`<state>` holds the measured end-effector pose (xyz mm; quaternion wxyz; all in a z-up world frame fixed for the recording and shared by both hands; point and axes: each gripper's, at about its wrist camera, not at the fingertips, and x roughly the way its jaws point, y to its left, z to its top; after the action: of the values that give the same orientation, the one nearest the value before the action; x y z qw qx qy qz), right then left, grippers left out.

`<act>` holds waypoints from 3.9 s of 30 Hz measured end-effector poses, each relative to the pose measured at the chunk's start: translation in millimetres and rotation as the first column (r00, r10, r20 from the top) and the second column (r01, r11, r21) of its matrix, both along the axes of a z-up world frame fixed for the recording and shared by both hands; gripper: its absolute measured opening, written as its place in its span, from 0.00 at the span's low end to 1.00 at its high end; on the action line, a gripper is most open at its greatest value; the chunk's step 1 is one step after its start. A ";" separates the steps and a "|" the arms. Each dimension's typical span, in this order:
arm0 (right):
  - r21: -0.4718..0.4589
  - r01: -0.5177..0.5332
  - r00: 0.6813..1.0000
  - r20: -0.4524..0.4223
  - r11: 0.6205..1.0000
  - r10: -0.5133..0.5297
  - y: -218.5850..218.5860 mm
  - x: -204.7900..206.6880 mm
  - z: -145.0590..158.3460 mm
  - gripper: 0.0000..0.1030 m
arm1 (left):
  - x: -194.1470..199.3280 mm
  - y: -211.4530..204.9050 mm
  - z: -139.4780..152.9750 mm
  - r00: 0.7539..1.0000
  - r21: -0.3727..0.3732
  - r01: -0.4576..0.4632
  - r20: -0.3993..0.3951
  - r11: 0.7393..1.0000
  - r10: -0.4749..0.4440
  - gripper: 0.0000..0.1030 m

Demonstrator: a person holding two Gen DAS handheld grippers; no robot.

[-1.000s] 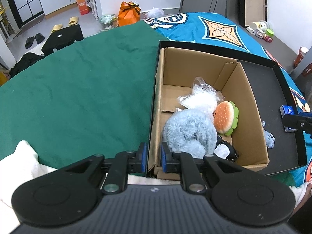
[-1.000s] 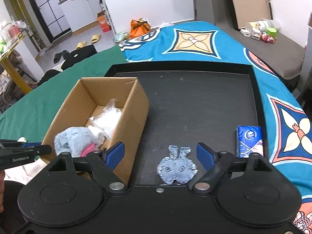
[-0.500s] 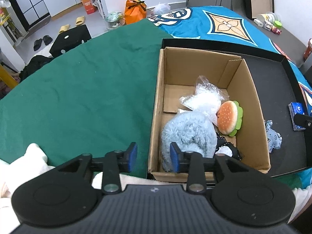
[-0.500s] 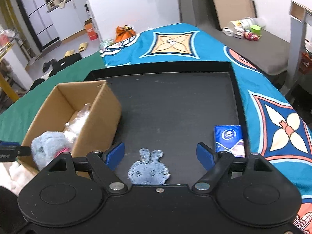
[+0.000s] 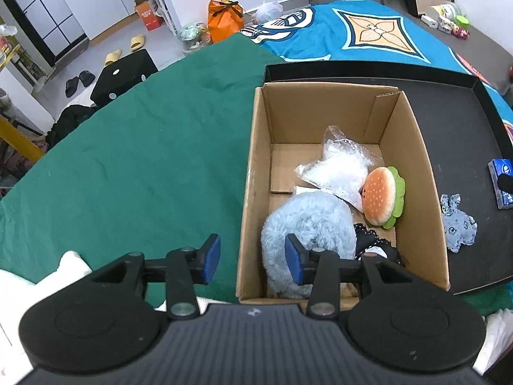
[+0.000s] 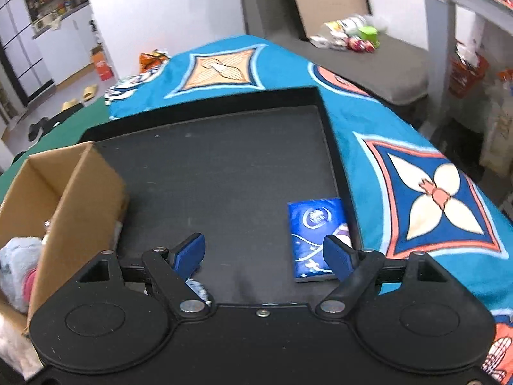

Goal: Organize soft objects
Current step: 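Move the right gripper to the blue tissue packet and grasp it, then carry the tissue packet with the right gripper into the box and release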

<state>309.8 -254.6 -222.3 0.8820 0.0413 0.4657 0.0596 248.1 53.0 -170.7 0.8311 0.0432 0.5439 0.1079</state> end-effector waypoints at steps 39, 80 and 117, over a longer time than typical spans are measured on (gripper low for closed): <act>-0.142 0.028 0.997 -0.070 0.990 -0.038 -13.3 21.3 -43.5 0.22 | 20.8 -10.3 -1.0 1.000 0.074 0.010 -0.028 0.997 -0.007 0.42; -0.032 -0.128 0.989 0.075 0.991 0.130 33.4 -3.9 48.2 0.19 | -10.0 15.1 11.1 0.998 -0.034 -0.014 0.055 0.999 0.016 0.42; -0.016 -0.478 0.874 0.087 0.878 0.477 184.7 -15.6 93.2 0.20 | -9.6 49.9 -16.7 0.984 -0.277 -0.151 0.054 0.949 0.173 0.10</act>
<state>294.2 -69.9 -129.1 0.8595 -0.0748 0.4221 0.2785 238.6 102.9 -187.4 0.8378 -0.1204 0.5227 0.1016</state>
